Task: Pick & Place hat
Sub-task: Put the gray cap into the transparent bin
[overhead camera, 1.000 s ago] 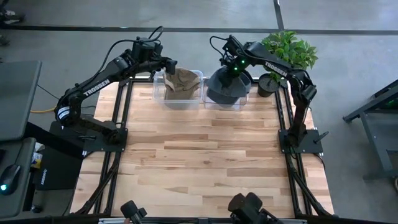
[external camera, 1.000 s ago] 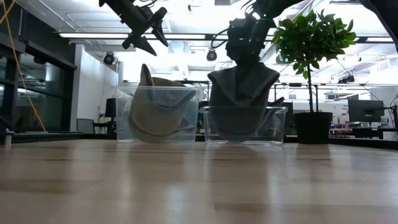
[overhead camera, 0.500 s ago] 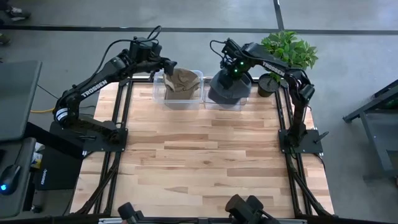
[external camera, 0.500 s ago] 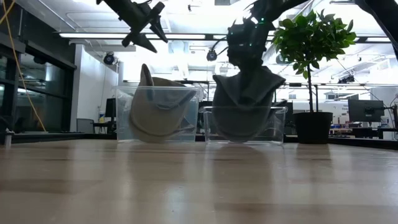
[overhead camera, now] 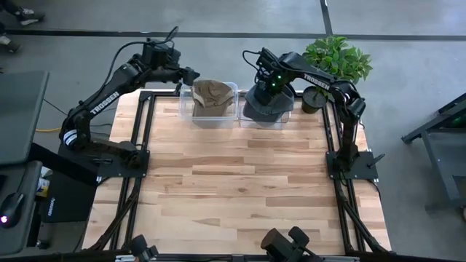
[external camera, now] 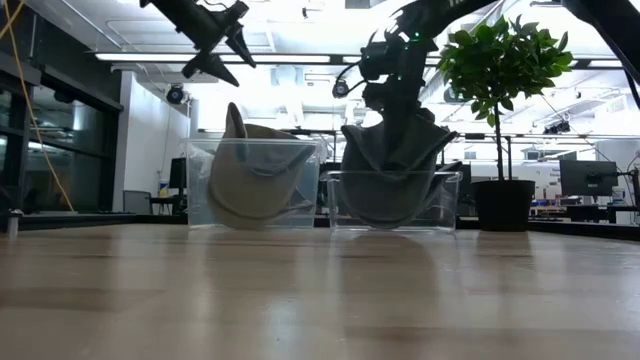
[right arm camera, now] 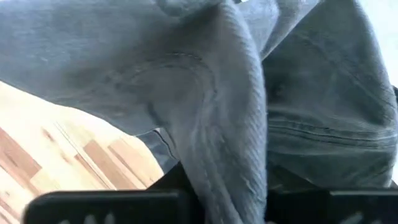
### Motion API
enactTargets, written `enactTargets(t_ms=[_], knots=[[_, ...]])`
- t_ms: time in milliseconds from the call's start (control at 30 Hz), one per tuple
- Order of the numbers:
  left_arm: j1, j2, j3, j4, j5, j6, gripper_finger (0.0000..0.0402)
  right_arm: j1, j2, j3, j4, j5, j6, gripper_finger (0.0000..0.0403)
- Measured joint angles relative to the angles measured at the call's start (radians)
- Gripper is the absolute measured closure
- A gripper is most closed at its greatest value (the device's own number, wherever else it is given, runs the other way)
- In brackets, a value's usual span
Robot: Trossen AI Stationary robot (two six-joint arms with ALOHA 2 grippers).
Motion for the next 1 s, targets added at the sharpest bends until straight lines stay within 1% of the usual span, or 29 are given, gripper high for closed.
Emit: enactTargets(t_ms=[100, 167, 233, 433, 533, 700, 867, 1000], knots=[[0.019, -0.022, 0.0, -0.002, 0.008, 0.004, 0.0165, 0.0, 0.0, 0.0, -0.001, 0.005, -0.002, 0.0321], [0.027, -0.033, 0.0, -0.002, 0.016, 0.005, 0.0165, 0.0, 0.0, 0.0, -0.002, -0.029, -0.01, 0.0296], [0.027, -0.039, 0.0, -0.008, 0.015, 0.005, 0.0165, 0.0, 0.0, 0.0, -0.004, -0.039, -0.01, 0.0267], [0.025, -0.039, 0.0, -0.054, 0.015, 0.007, 0.0165, 0.002, -0.001, 0.0, -0.04, -0.011, -0.01, 0.0171], [0.025, -0.039, 0.0, -0.081, 0.015, 0.007, 0.0165, 0.002, -0.014, 0.0, -0.044, 0.009, -0.013, 0.0143], [0.025, -0.039, 0.0, -0.081, 0.015, 0.004, 0.0165, 0.002, -0.053, 0.0, -0.046, 0.1, -0.005, 0.0136], [0.025, -0.039, 0.0, -0.081, 0.014, -0.001, 0.0165, 0.002, -0.088, 0.0, -0.047, 0.138, -0.003, 0.0137], [0.025, -0.039, 0.0, -0.08, 0.014, -0.001, 0.0165, 0.006, -0.113, 0.0, -0.037, 0.216, -0.001, 0.0146]])
